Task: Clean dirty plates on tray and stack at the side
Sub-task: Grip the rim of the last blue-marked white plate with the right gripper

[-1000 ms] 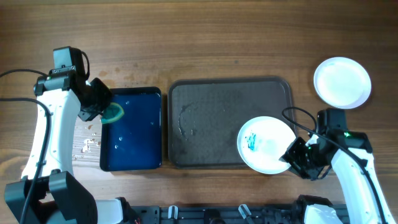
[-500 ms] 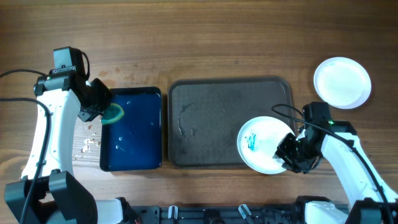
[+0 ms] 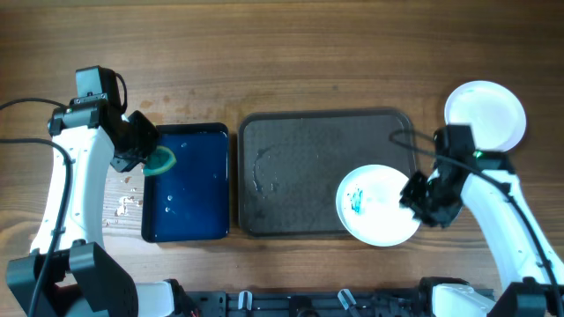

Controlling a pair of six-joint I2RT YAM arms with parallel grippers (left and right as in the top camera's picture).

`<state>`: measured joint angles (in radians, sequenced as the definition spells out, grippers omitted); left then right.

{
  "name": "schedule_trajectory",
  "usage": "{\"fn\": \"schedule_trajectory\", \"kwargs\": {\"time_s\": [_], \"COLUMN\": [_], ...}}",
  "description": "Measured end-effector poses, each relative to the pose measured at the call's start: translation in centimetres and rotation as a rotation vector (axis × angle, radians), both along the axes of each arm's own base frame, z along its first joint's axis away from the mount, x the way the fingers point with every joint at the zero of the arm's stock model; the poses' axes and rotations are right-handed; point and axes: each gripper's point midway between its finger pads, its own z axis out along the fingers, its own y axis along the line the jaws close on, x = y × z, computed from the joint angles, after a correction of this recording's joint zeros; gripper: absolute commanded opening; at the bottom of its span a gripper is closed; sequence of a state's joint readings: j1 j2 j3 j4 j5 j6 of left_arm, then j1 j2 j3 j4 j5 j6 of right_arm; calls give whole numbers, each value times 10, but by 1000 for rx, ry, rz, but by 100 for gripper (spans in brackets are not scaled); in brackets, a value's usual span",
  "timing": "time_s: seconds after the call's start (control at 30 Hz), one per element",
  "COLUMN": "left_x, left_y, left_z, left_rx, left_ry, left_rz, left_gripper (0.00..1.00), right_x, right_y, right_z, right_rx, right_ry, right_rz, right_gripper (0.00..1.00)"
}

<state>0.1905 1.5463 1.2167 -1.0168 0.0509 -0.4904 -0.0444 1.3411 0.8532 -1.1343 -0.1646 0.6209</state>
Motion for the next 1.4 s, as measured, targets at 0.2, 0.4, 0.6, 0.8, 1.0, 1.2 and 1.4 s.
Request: {"fn": "schedule_trajectory", "kwargs": {"time_s": [0.2,0.4,0.6,0.8,1.0,1.2,1.4], "left_x": [0,0,0,0,-3,-3,-4], "left_y": [0,0,0,0,-1,-1,-1], "left_z": [0,0,0,0,-1,-1,-1], "left_rx": [0,0,0,0,-2,-3,-3], "left_ry": [0,0,0,0,12,13,15], "left_rz": [0,0,0,0,0,0,0], "left_gripper": [4,4,4,4,4,4,4], "right_x": [-11,-36,-44,-43,-30,-32,-35], "right_y": [-7,-2,0,1,0,0,0], "right_z": [29,7,-15,-25,-28,-35,-39], "right_rx": [-39,-15,-8,-13,-15,-16,-17], "right_ry": [59,147,160,151,102,146,174], "right_rz": [19,-5,-51,-95,-121,-124,-124], "right_gripper": [30,33,36,36,36,36,30]}}
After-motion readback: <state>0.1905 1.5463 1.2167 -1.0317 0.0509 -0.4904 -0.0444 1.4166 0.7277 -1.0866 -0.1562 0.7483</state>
